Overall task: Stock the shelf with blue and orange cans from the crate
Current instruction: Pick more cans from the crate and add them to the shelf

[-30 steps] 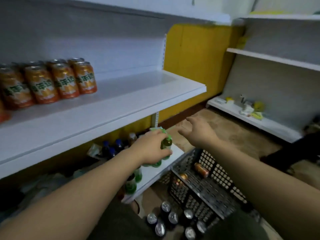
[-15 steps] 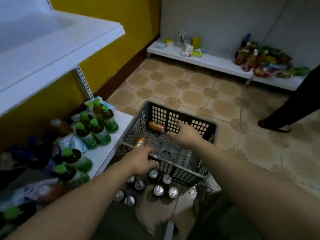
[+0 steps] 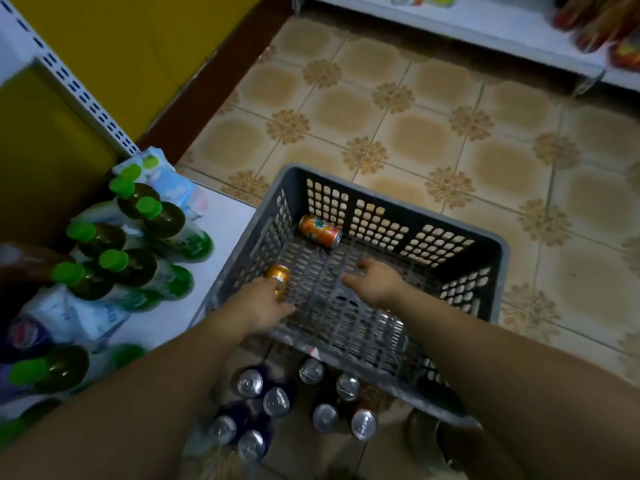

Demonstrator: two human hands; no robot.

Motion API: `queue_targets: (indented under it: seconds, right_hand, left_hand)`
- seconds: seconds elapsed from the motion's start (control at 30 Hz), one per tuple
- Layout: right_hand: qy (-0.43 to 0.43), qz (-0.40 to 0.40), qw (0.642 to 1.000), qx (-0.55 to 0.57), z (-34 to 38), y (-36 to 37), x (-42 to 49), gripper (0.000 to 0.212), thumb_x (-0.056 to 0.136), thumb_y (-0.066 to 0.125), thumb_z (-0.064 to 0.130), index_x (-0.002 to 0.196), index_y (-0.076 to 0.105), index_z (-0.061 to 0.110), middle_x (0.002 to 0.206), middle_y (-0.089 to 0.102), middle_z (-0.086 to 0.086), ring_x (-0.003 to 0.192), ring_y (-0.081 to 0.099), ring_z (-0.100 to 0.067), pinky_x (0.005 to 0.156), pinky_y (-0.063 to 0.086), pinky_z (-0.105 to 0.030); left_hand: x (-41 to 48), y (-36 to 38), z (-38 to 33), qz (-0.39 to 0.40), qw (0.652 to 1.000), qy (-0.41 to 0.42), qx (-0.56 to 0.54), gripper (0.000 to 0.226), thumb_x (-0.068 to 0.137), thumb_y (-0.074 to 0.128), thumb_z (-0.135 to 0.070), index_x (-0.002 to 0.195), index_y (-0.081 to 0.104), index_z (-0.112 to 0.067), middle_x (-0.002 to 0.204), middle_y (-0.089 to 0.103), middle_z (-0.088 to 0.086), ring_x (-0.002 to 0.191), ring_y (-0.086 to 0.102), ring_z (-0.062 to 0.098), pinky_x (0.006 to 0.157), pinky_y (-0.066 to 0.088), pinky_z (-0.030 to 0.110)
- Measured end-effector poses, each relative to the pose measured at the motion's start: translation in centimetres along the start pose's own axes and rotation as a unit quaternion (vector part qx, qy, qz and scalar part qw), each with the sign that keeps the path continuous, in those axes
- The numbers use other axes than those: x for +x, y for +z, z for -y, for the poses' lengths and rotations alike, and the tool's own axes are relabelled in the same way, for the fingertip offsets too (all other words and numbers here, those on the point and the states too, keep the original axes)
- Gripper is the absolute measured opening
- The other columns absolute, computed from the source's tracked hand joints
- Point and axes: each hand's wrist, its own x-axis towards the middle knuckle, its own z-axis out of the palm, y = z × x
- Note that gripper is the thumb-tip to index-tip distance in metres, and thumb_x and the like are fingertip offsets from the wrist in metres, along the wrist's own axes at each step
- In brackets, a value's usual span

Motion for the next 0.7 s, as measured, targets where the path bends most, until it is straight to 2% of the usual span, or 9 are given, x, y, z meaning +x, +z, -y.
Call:
queue_targets:
  seconds: [0.1,0.17,0.27,0.33,0.4,0.43,0.5,0.6,0.7]
  right_hand:
    - [0.015,0.027,0.999,0.029,0.9,1.0,5.3,0.064,0.097,0.05,0.047,0.146,0.035,0.008,0.143,0.045,-0.013,0.117,0.052,-0.025,0.086,0.042,-0.03]
    - [0.012,0.042,0.998,0.036,1.8,2.3,8.6,0.061,0.096,0.05,0.047,0.141,0.041,0.006,0.138,0.049,-0.015,0.112,0.054,-0.026,0.089,0.044,-0.032]
    - [0.005,0.079,0.996,0.045,3.1,5.2,13.0,0.059,0.096,0.051,0.047,0.137,0.045,0.005,0.132,0.053,-0.015,0.114,0.054,-0.028,0.089,0.045,-0.032]
    - [-0.011,0.102,0.993,0.062,4.0,7.3,15.2,0.053,0.096,0.052,0.044,0.133,0.049,0.007,0.131,0.054,-0.014,0.114,0.054,-0.027,0.085,0.042,-0.029]
    - [-0.012,0.12,0.99,0.079,4.5,9.6,17.2,0.043,0.096,0.053,0.043,0.122,0.056,0.009,0.122,0.058,-0.011,0.108,0.056,-0.027,0.083,0.042,-0.029]
    - [-0.009,0.13,0.988,0.083,4.8,10.7,18.1,0.045,0.096,0.053,0.042,0.124,0.056,0.007,0.119,0.058,-0.01,0.108,0.056,-0.027,0.085,0.043,-0.03]
    - [-0.004,0.135,0.986,0.097,5.2,13.1,19.9,0.056,0.095,0.056,0.041,0.134,0.048,0.002,0.127,0.058,-0.016,0.112,0.056,-0.028,0.091,0.046,-0.033]
    - [-0.001,0.117,0.986,0.12,5.9,15.7,21.7,0.07,0.088,0.063,0.048,0.138,0.042,0.005,0.127,0.058,-0.016,0.11,0.058,-0.03,0.084,0.047,-0.032]
    - [-0.011,0.109,0.982,0.151,6.7,17.0,21.7,0.061,0.087,0.065,0.043,0.135,0.043,0.013,0.126,0.058,-0.009,0.112,0.057,-0.031,0.091,0.049,-0.037]
  left_hand:
    - [4.8,0.1,1.1,0.013,0.999,-0.026,-0.016,0.062,0.083,0.065,-0.044,0.136,0.048,-0.016,0.138,0.048,0.01,0.12,0.05,0.028,0.101,0.041,0.037]
    - [7.6,0.5,2.1,0.032,0.998,-0.048,-0.035,0.064,0.08,0.068,-0.043,0.135,0.048,-0.017,0.137,0.051,0.01,0.12,0.051,0.029,0.101,0.04,0.035]
    - [10.8,1.6,3.7,0.059,0.991,-0.081,-0.084,0.069,0.078,0.072,-0.04,0.137,0.046,-0.017,0.135,0.053,0.01,0.118,0.052,0.028,0.103,0.04,0.037]
    - [12.5,2.4,4.7,0.067,0.988,-0.094,-0.103,0.063,0.079,0.073,-0.033,0.133,0.049,-0.012,0.131,0.056,0.011,0.116,0.054,0.028,0.1,0.042,0.034]
    - [14.1,3.5,5.7,0.066,0.986,-0.098,-0.115,0.052,0.08,0.074,-0.022,0.126,0.055,-0.009,0.126,0.059,0.012,0.114,0.057,0.026,0.098,0.043,0.031]
    - [14.7,4.0,6.1,0.072,0.984,-0.1,-0.129,0.049,0.078,0.075,-0.019,0.123,0.057,-0.009,0.124,0.061,0.01,0.112,0.058,0.025,0.099,0.044,0.032]
    - [15.9,4.9,6.8,0.084,0.98,-0.104,-0.149,0.05,0.076,0.076,-0.017,0.122,0.058,-0.01,0.125,0.061,0.008,0.111,0.059,0.024,0.101,0.044,0.035]
    - [16.9,5.2,7.1,0.089,0.98,-0.107,-0.144,0.075,0.078,0.075,-0.022,0.142,0.038,-0.008,0.142,0.046,0.009,0.127,0.047,0.025,0.108,0.036,0.034]
    - [17.0,5.4,7.4,0.091,0.979,-0.119,-0.135,0.09,0.077,0.076,-0.026,0.148,0.023,-0.008,0.15,0.035,0.009,0.133,0.04,0.026,0.111,0.032,0.034]
